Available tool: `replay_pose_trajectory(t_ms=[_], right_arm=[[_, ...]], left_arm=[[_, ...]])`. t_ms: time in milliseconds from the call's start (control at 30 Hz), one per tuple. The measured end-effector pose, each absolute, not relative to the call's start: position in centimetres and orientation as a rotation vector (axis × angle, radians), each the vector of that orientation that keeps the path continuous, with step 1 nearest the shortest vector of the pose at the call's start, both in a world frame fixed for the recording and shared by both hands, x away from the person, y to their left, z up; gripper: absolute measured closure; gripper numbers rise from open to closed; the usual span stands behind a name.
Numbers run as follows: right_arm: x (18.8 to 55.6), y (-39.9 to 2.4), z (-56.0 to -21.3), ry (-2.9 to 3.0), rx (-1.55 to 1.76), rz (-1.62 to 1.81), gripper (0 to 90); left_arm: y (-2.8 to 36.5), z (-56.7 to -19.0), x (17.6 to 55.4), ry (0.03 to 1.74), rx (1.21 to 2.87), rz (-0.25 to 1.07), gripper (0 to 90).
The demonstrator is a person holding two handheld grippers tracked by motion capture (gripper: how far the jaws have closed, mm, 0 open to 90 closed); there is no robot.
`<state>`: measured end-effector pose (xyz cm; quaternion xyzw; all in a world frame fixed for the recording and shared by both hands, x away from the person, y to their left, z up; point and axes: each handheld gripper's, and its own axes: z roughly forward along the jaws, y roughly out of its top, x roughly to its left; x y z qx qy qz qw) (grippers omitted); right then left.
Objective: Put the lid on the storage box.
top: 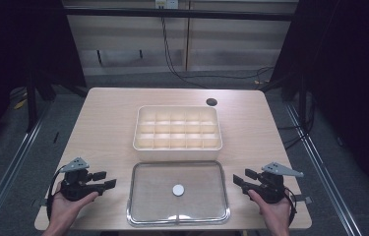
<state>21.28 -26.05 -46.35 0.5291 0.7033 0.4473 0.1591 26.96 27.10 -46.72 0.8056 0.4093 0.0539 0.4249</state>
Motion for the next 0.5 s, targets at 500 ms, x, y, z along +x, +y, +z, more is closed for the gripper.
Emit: replay_pose_trajectory(t_ms=[500], right_arm=[[23.9, -24.1, -45.0, 2.133, 1.520, 1.232, 38.8]], left_arm=[[24.3, -45.2, 27.9, 0.931, 2.054, 0.097, 49.2]])
